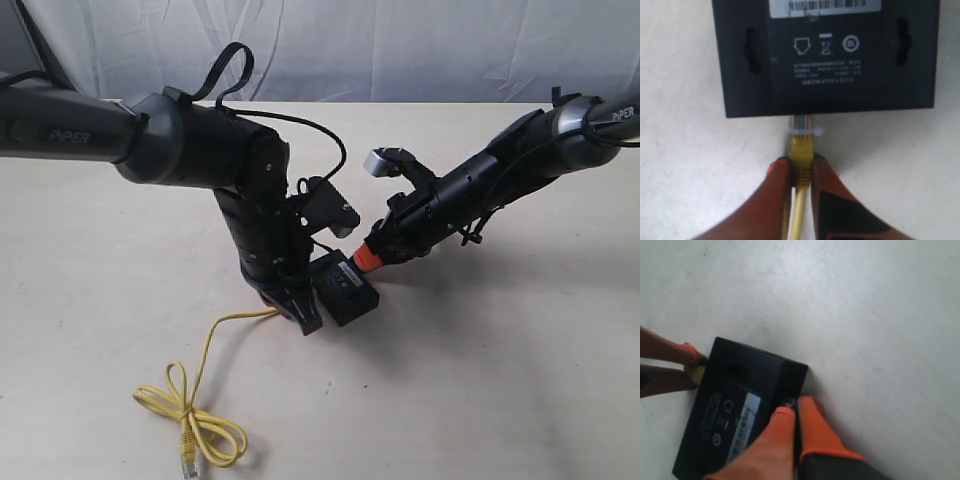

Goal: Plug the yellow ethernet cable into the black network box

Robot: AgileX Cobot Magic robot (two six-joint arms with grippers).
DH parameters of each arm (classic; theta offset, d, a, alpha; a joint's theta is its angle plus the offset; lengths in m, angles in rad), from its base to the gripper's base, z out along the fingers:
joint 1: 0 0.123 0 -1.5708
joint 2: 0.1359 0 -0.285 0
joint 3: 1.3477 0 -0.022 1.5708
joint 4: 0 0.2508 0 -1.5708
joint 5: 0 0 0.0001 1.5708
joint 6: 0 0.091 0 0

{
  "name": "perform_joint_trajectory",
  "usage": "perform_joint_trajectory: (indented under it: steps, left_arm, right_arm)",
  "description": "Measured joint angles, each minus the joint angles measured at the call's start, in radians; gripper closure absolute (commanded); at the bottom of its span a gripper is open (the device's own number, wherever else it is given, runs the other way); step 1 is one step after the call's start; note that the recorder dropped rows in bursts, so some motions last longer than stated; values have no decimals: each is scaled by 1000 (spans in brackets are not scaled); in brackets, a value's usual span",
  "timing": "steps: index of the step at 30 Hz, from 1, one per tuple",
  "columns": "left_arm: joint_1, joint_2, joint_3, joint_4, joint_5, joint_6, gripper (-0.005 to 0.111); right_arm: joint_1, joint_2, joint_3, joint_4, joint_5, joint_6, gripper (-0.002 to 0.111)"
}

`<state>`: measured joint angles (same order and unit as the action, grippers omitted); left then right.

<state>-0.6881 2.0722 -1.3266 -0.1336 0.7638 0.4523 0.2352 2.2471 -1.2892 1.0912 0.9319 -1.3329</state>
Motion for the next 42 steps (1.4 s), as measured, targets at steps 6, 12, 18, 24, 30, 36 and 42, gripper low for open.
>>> perform_joint_trajectory:
  steps: [6,12,18,24,30,36,42]
  left_arm:
    - [0,6,-30,-8,38,0,106]
    - [0,6,-38,-10,52,0,106]
    - [0,6,-38,-14,56,0,106]
    - [0,6,-39,-27,73,0,106]
    - [0,6,-39,-40,110,0,106]
    - [0,6,-43,-101,88,0,106]
    - [0,6,-43,-97,86,0,106]
  right_arm:
    - [0,0,0,0,0,0,109]
    - [-2,0,0,0,0,0,109]
    - [-2,0,0,-2,0,0,109]
    - [-2,0,0,-2,0,-2,109]
    - [-2,0,0,-2,0,-2,109]
    - [-2,0,0,-2,0,-2,109]
    - [-2,0,0,-2,0,1,109]
